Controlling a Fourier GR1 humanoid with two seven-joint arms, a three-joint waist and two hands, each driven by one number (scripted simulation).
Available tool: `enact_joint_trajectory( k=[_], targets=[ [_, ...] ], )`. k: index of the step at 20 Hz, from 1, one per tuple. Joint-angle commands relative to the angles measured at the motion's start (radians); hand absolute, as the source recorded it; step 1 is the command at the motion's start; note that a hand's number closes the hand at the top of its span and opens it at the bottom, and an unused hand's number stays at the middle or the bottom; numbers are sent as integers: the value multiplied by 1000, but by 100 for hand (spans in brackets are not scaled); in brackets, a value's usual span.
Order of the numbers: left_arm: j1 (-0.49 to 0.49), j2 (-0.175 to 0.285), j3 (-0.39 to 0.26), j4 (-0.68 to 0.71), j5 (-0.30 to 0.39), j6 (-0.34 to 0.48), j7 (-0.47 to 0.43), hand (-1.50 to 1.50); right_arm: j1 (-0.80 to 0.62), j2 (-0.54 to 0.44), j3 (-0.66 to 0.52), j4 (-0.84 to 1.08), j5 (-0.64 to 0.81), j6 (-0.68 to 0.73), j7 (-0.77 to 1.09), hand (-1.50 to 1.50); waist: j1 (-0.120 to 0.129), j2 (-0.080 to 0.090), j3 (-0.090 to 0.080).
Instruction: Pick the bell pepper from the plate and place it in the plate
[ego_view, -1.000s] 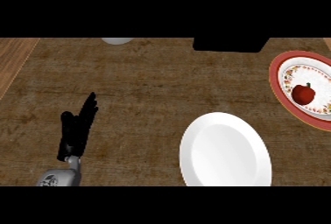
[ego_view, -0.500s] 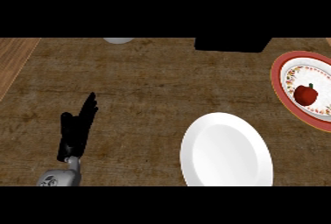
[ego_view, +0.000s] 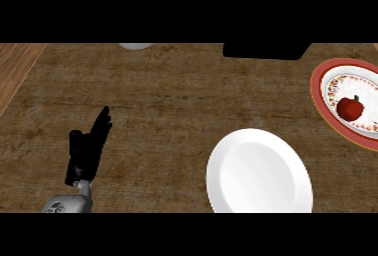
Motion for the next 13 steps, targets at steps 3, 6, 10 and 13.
enact_joint_trajectory(
  k=[3, 6, 10, 13],
  targets=[
    [-19, 20, 20, 12, 10, -12, -1, 0, 12, -26, -27, 10, -22, 0, -10, -150, 6, 5, 1],
    [2, 1, -7, -10, 6, -16, 9, 0, 39, -13, -40, 16, -32, -33, -23, -150, 13, 5, 4],
    [-34, 4, 12, 21, 4, -2, 11, 0, 40, -37, -39, 13, -30, -20, -11, -150, 6, 8, 3],
    [-29, -4, 9, 34, 1, 1, -18, 0, 59, -55, -37, 10, -25, -31, -18, -150, 2, 8, 2]
  ],
)
